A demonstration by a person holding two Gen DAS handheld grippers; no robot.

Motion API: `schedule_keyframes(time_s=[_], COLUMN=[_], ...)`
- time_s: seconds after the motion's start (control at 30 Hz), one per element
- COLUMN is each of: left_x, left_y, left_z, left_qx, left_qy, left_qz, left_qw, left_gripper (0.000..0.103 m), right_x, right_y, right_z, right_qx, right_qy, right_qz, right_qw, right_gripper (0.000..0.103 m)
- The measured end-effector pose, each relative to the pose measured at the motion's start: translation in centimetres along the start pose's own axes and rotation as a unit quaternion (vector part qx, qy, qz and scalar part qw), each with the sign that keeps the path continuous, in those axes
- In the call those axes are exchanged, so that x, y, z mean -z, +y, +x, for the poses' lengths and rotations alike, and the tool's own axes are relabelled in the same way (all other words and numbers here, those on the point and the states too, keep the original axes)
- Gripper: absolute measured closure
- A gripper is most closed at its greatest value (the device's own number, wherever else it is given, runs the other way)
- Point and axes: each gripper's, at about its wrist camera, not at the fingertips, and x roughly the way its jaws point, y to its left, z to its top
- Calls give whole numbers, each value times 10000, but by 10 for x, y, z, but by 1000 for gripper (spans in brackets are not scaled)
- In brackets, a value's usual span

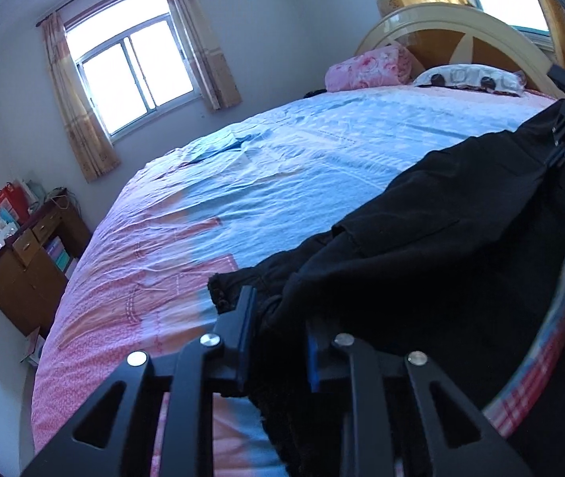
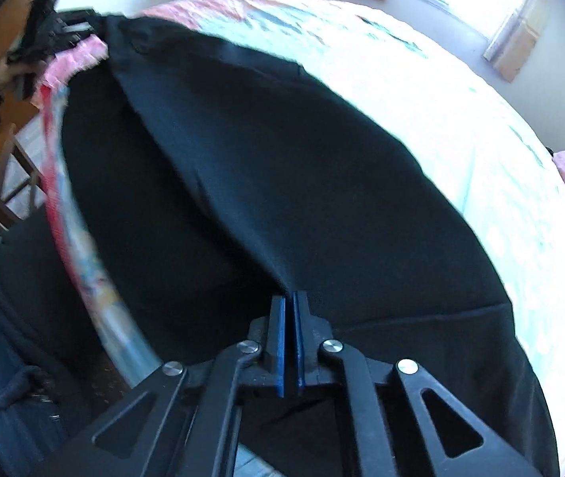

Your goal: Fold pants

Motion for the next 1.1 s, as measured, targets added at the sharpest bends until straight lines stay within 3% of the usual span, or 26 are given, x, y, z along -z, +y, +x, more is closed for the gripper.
schedule_keyframes(time_s=[0.13, 0.3, 0.4, 0.57, 0.73, 0.77, 0.87, 0.9, 1.1], left_x=[20, 55, 63, 67, 71, 72, 74, 76, 86], left_y=[-1, -12, -19, -18, -26, -27, -24, -20, -1], left_z=[-15, -15, -20, -23, -11, -11, -14, -16, -22], left_qx=[121, 231, 203, 193, 38, -34, -567, -666, -680], left_qy=[39, 249, 272, 231, 377, 407, 450, 454, 645], left_qz=[12, -2, 64, 6, 228, 319, 539, 549, 161], left_qw=[9999, 9994, 9994, 9995, 9990, 9987, 9959, 9952, 9955], left_gripper=[81, 83, 83, 83, 79, 74, 31, 22, 10], right_x=[8, 26, 30, 30, 28, 25, 23, 23, 24], right_y=[10, 25, 32, 33, 35, 36, 35, 33, 28], right_z=[-25, 12, 29, 13, 26, 28, 25, 23, 20], right_qx=[-401, -425, -426, -622, -465, -458, -513, -544, -663], right_qy=[-87, 361, 464, 340, 513, 545, 520, 513, 518], right_qz=[-78, -357, -420, -410, -440, -419, -351, -313, -199], right_qw=[9991, 9978, 9971, 9966, 9966, 9966, 9967, 9967, 9963], right_gripper=[100, 100, 100, 100, 99, 99, 99, 99, 93])
